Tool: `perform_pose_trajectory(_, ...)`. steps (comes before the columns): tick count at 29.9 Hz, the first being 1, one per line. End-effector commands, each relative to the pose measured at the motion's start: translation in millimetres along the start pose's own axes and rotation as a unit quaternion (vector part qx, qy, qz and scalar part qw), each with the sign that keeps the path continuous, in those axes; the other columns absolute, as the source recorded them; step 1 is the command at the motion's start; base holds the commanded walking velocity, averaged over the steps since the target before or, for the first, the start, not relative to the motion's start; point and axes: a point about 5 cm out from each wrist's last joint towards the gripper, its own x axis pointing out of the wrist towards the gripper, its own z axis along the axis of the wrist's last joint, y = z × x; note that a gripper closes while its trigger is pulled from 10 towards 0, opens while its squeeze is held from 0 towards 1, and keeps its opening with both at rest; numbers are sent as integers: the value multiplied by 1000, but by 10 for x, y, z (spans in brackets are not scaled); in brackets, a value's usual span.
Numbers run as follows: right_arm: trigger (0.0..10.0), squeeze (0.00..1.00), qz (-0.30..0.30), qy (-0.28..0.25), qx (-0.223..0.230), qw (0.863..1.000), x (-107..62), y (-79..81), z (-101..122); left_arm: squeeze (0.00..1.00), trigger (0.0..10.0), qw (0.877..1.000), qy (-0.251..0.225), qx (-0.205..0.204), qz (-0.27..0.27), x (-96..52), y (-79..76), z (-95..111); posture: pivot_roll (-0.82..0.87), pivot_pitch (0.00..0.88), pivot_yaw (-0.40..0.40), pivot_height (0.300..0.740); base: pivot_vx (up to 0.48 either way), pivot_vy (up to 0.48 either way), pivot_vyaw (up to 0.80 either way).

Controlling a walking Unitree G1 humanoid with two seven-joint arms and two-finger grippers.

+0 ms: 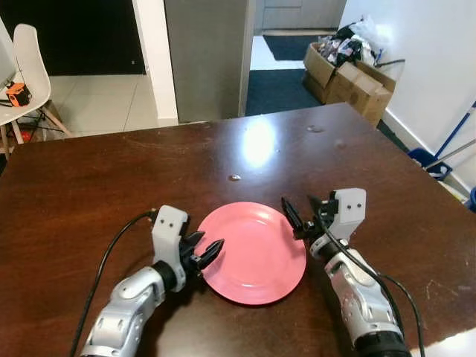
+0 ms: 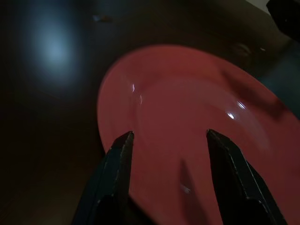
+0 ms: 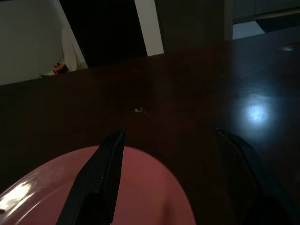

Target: Setting the table

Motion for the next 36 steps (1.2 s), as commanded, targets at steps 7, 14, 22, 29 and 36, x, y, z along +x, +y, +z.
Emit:
perform_pose_trajectory(7,10000,0,-3,15,11,1000,-59,-10,-70,0,10000,997,31,-35,-56,-112,-69,-180,26,43,69,740,0,0,0)
perform_pose_trajectory(14,10000,0,-4,19,11,1000,-85,-44,-63,0,10000,997,60,5,-55,-84,-74,-227,26,45,68,740,0,0,0)
perform_pose_trajectory(22,10000,0,-49,-6,-41,998,-109,-167,70,0,10000,978,159,134,-20,-126,22,-518,22,51,72,740,0,0,0)
perform_pose_trajectory(29,10000,0,-24,7,58,998,-149,-208,51,0,10000,979,149,134,-23,-113,10,-493,24,50,74,740,0,0,0)
perform_pose_trajectory(36,10000,0,21,51,169,984,-205,-52,-196,0,10000,980,139,140,-20,-100,20,-465,32,49,73,740,0,0,0)
